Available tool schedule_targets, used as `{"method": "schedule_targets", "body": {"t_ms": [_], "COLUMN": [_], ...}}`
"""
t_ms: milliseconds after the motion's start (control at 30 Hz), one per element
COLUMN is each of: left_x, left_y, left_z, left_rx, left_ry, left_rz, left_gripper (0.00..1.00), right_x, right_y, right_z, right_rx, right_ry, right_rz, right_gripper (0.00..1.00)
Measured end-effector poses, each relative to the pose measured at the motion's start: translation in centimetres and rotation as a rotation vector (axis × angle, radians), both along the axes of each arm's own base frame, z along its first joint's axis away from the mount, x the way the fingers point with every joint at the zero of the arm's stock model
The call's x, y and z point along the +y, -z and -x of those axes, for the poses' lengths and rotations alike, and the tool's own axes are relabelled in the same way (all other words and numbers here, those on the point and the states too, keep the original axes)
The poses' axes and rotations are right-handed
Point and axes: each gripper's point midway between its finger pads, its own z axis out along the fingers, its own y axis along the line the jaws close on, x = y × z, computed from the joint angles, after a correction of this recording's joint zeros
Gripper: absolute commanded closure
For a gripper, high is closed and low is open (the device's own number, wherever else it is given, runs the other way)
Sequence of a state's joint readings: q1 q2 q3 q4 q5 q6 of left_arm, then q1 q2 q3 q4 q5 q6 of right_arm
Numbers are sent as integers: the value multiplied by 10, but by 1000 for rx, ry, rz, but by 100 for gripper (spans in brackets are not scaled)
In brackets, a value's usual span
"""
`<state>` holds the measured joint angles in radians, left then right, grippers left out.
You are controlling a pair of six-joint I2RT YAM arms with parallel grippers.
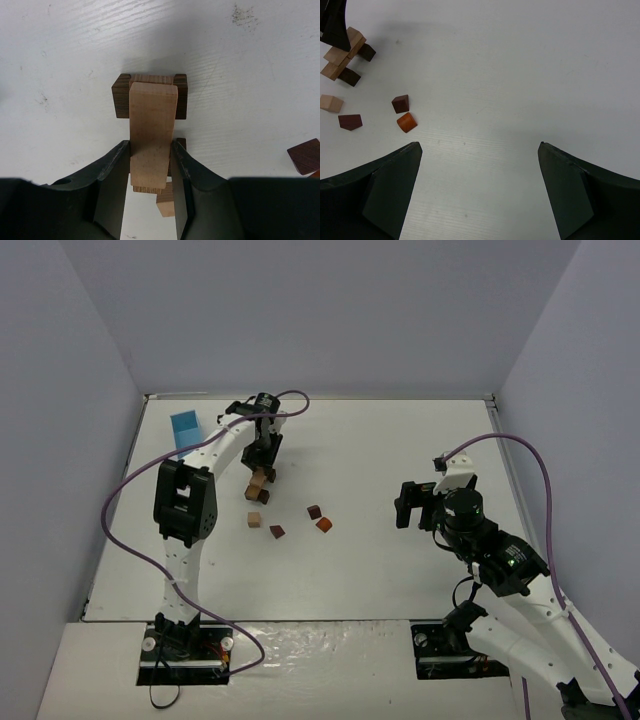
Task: Build the wood block tower
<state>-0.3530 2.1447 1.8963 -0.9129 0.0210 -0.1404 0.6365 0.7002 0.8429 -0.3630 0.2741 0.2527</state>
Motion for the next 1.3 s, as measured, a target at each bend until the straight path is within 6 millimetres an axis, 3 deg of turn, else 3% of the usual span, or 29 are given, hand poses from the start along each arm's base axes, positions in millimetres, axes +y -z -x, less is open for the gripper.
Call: {"method": "schedule_targets", "body": {"t_ms": [1000, 1300], "left_x": [2, 2], "left_y": [-7, -1], "left_z": [-3, -3], "left_rx": [-9, 5], "left_ry": [-7, -7], "left_rz": [-17, -23], "left_gripper": [97, 97], "right_x": [0, 0], "right_y": [0, -1], "right_z": [0, 0], "right_rx": [0, -2], "right_ry": [0, 0], "right_rz": [0, -2], "right_gripper": [0, 0]}}
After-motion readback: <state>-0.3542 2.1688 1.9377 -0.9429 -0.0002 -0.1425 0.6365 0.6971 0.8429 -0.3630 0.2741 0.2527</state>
